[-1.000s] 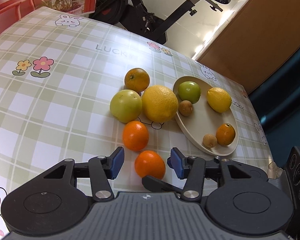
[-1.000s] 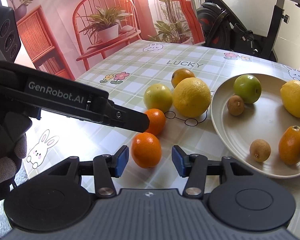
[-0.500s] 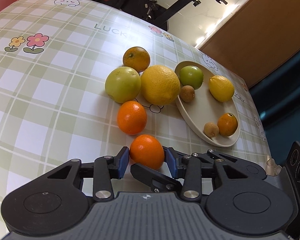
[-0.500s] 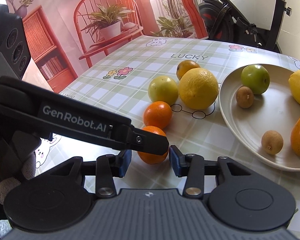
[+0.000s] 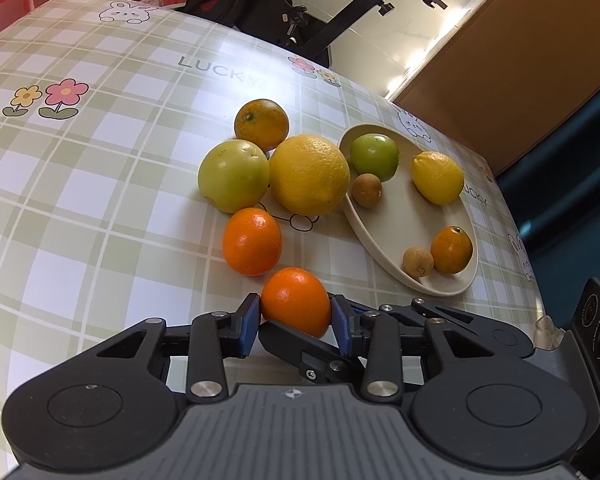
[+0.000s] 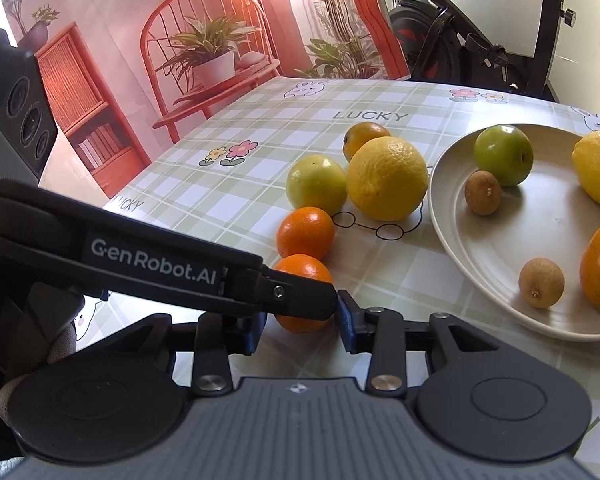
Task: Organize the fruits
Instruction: 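Carry the orange over the cream plate and open the left tool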
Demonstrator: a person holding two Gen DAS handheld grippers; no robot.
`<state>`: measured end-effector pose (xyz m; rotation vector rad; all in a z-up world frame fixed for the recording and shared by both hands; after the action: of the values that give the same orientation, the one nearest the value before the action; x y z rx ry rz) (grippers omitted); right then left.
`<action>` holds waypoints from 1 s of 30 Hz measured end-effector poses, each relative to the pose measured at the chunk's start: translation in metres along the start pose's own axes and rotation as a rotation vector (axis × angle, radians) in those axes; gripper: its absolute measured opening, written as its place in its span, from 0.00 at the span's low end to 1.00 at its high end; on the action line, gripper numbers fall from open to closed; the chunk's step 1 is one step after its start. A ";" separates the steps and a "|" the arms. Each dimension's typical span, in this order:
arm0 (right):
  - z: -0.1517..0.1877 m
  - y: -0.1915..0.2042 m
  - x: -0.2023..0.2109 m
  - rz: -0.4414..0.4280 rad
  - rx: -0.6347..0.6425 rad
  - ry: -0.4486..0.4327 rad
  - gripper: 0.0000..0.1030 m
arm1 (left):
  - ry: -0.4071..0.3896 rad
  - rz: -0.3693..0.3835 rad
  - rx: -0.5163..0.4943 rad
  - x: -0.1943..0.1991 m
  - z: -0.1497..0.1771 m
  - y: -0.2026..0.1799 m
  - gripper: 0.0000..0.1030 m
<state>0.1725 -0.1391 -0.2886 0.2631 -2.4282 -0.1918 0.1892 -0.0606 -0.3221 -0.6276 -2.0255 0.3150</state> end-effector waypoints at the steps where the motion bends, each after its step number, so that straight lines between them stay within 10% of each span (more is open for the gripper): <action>1: -0.001 0.000 0.002 0.001 0.001 -0.007 0.38 | -0.007 0.002 -0.008 0.002 -0.002 -0.003 0.39; 30: -0.057 -0.133 0.050 0.229 -0.194 -0.162 0.38 | 0.062 0.119 -0.207 -0.091 -0.079 -0.116 0.39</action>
<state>0.1902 -0.2844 -0.2415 -0.1220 -2.5523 -0.3550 0.2592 -0.2103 -0.2946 -0.8784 -1.9799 0.1537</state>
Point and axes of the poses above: each gripper's, at about its wrist camera, not at the fingertips, and x roughly against the way its jaws point, y to its left, z to its underside, the point moved 10 cm from there along -x, roughly the way its jaws point, and after that the axes turned 2 degrees about z, right-handed, at the moved point
